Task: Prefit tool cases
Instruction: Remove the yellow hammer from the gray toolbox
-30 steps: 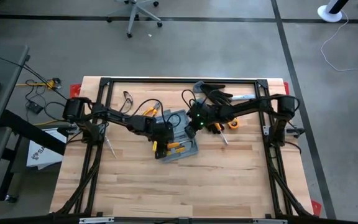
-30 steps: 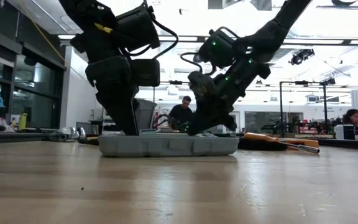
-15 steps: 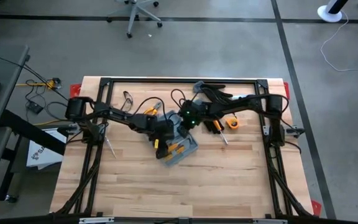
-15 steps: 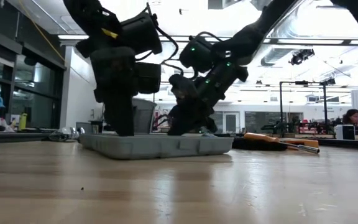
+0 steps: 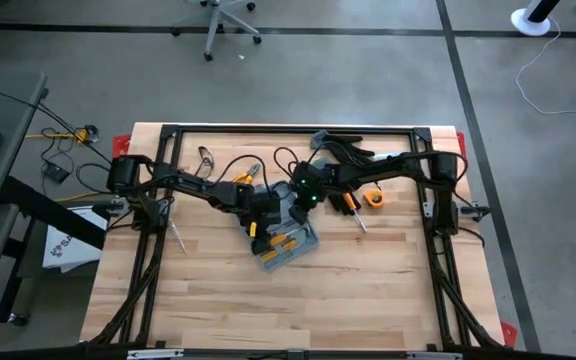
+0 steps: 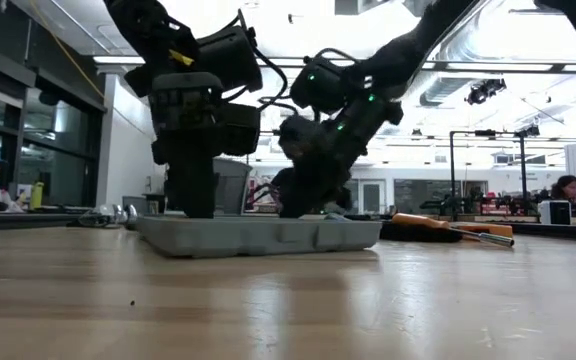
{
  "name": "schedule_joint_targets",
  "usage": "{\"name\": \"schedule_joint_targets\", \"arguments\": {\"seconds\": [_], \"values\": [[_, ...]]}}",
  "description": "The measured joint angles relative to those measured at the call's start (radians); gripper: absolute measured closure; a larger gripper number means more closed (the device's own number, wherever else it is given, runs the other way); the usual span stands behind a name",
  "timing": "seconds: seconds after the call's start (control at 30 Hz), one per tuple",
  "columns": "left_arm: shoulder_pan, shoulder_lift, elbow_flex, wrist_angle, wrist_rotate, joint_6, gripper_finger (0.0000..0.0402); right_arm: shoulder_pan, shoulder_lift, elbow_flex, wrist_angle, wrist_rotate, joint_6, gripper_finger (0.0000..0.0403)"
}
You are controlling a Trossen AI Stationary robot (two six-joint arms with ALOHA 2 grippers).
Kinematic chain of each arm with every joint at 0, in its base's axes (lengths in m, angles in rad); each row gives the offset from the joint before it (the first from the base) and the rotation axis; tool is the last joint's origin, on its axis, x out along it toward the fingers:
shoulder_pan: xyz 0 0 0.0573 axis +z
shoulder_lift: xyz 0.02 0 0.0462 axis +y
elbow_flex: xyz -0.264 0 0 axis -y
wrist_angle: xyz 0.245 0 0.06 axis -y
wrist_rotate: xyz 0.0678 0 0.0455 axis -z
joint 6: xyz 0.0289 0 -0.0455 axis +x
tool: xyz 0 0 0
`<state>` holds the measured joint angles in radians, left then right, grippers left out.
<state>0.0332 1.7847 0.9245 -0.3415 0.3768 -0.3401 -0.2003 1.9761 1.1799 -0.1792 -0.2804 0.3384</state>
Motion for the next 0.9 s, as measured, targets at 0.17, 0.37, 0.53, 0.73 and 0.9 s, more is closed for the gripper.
{"name": "schedule_joint_targets", "arguments": {"seconds": [0.17, 0.37, 0.53, 0.73, 0.9], "values": [[0.012, -0.001, 0.0, -0.007, -0.043, 0.088, 0.022, 0.051, -0.068, -0.001, -0.132, 0.059, -0.11, 0.0403], [0.041, -0.001, 0.0, -0.008, -0.054, 0.112, 0.022, 0.124, -0.078, -0.001, -0.225, 0.08, -0.145, 0.0403], [0.048, -0.003, -0.001, -0.01, -0.056, 0.145, 0.022, 0.132, -0.039, 0.005, -0.2, 0.115, -0.114, 0.0403], [0.06, -0.046, 0.04, -0.123, -0.036, 0.143, 0.022, 0.125, 0.039, 0.012, -0.136, 0.066, -0.057, 0.0403], [0.056, -0.099, 0.075, -0.217, -0.093, 0.15, 0.022, 0.12, 0.053, 0.011, -0.078, 0.02, -0.013, 0.0403]]}}
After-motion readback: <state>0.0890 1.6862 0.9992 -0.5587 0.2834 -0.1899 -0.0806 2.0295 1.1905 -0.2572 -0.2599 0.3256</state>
